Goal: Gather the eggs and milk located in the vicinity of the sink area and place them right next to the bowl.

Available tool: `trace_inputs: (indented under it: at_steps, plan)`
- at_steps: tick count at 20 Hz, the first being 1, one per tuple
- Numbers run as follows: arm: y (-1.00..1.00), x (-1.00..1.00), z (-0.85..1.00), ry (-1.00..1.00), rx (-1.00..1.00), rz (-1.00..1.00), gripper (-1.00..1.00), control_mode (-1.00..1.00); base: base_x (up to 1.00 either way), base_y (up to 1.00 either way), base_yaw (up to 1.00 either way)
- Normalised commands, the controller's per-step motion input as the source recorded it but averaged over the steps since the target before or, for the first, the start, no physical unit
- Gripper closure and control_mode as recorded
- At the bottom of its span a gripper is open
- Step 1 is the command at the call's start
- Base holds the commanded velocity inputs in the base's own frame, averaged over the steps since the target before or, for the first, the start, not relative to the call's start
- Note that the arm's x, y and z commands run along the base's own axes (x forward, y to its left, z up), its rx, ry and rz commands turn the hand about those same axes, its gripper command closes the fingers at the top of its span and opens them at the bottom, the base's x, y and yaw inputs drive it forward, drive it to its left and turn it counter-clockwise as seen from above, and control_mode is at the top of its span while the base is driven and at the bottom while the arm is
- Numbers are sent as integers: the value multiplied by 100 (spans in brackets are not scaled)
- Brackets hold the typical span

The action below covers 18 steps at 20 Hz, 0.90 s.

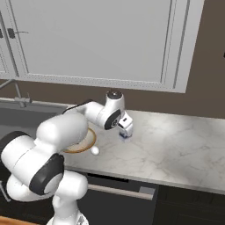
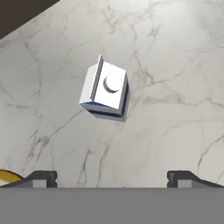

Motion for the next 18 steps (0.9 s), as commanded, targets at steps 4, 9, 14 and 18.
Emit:
trace_inputs:
  at_steps: [4,9,14,18]
  plan:
    - [-13,29,17,0,0,-20,-100,-100,0,0,0]
    - [-12,23,10,6,1,-26,-100,-100,0,0,0]
    - [-5,17,-15,2,0,-24,-100,-100,0,0,0]
    - [-3,7,-33,0,2,-20,-100,-100,0,0,0]
